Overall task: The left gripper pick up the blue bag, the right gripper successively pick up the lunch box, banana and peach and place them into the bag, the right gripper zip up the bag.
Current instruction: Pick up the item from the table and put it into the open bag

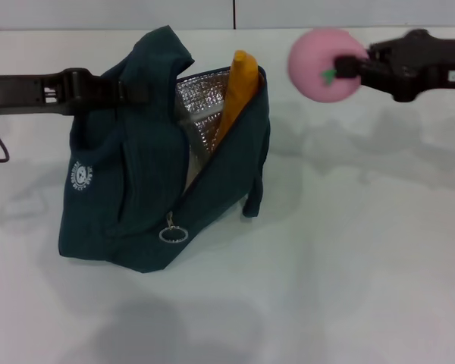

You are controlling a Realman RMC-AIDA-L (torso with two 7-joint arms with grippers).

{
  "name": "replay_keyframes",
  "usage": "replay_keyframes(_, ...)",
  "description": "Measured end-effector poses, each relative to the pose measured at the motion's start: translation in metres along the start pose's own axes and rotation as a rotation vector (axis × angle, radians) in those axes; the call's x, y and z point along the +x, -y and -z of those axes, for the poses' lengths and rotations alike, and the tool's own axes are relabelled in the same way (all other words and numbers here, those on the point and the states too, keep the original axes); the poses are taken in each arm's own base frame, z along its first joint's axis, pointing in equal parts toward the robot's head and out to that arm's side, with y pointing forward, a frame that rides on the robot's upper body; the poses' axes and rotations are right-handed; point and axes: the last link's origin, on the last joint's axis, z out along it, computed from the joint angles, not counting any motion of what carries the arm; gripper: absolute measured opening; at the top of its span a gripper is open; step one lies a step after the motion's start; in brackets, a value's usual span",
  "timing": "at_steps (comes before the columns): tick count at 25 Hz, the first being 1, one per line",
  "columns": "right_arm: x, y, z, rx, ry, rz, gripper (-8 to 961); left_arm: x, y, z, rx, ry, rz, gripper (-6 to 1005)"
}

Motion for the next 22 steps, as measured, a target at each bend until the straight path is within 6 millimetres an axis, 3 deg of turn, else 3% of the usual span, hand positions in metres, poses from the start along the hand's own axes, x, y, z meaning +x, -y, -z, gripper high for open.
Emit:
replay_keyframes(4, -0.011, -0.003, -0.035, -0.06, -0.028, 0.02, 41, 0.001, 0.0, -0.002, -0.002, 0.0, -0.002, 33)
replay_keyframes(5, -0.014, -0.004, -0.053, -0.079, -0.055, 0.027, 40, 0.001, 0.0, -0.002, -0.002, 0.0, -0.002, 33)
replay_keyframes(6, -0.014, -0.004, -0.053, -0.079, -0.055, 0.027, 38, 0.001, 0.0, -0.002, -0.002, 0.0, -0.002, 33)
replay_keyframes(12, -0.019, -0.008, -0.104, -0.103, -0.149, 0.081, 37, 0.001, -0.001, -0.003, -0.003, 0.0, -0.003, 33)
replay_keyframes(16, -0.022, -0.01, -0.109, -0.12, -0.154, 0.089, 37, 0.001, -0.001, -0.004, -0.006, 0.0, -0.003, 33)
replay_keyframes(22, -0.025, -0.014, -0.105, -0.146, -0.081, 0.082, 204, 0.001, -0.001, -0.005, -0.009, 0.001, -0.002, 33)
